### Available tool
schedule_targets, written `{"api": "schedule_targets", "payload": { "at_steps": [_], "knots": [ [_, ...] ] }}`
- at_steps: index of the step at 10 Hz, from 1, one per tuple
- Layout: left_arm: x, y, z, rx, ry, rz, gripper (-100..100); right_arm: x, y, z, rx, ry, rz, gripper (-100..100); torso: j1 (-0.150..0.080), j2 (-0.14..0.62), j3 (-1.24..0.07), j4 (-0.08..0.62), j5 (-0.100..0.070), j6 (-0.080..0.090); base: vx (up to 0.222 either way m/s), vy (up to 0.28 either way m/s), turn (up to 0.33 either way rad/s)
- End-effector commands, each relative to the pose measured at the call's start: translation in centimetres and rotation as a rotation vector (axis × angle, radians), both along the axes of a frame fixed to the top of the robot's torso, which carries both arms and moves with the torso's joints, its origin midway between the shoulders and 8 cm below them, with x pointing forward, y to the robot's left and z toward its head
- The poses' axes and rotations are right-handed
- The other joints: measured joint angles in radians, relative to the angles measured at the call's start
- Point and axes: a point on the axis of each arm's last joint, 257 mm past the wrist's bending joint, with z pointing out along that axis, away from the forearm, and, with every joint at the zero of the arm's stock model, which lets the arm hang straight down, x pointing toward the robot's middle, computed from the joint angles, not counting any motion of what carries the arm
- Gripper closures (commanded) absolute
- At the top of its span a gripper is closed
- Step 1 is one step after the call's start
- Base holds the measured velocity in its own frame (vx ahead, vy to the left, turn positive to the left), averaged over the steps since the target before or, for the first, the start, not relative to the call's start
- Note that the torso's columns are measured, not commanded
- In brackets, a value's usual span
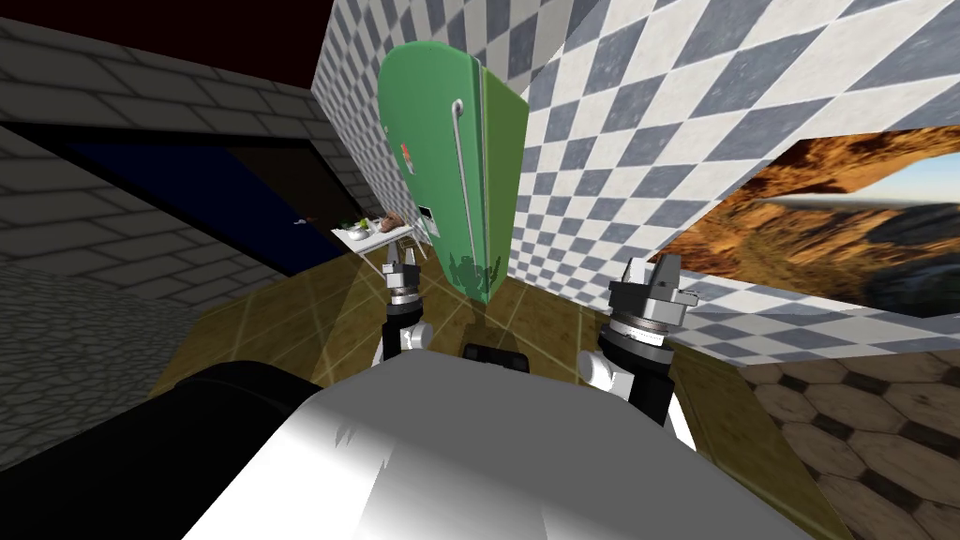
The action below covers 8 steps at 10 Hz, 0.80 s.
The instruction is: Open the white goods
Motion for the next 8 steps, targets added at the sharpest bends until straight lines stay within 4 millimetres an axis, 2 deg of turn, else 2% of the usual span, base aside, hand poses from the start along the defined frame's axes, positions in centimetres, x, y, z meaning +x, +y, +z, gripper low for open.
{"api": "schedule_targets", "payload": {
  "at_steps": [1, 4, 5, 6, 8],
  "knots": [
    [0.0, 0.0, 0.0, 0.0, 0.0, 0.0, 0, 0.0, 0.0, 0.0, 0.0, 0.0, 0.0, 0, 0.0, 0.074, -0.147, 0.074, 0.0, 0.0, 0.0, 0.0, 0.0],
    [0.0, 0.0, 0.0, 0.0, 0.0, 0.0, 0, 0.0, 0.0, 0.0, 0.0, 0.0, 0.0, 0, 0.0, 0.296, -0.59, 0.295, 0.0, 0.0, 0.0, 0.0, 0.0],
    [0.24, -0.27, -0.18, 0.027, 0.011, -0.017, -100, 0.0, 0.0, 0.01, 0.0, 0.0, 0.0, 0, 0.0, 0.369, -0.738, 0.369, 0.0, 0.0, 0.022, -0.013, 0.018],
    [0.43, -0.38, -0.38, 0.043, 0.019, -0.029, -100, 0.01, 0.0, -0.02, 0.0, 0.0, 0.0, 0, 0.0, 0.402, -0.807, 0.402, 0.0, 0.0, 0.044, -0.033, 0.033],
    [0.9, -0.37, -0.96, 0.066, 0.039, -0.049, -100, 0.01, -0.01, -0.03, 0.0, 0.001, 0.0, 0, -0.001, 0.412, -0.832, 0.414, 0.0, 0.0, 0.09, -0.041, 0.035]
  ]
}}
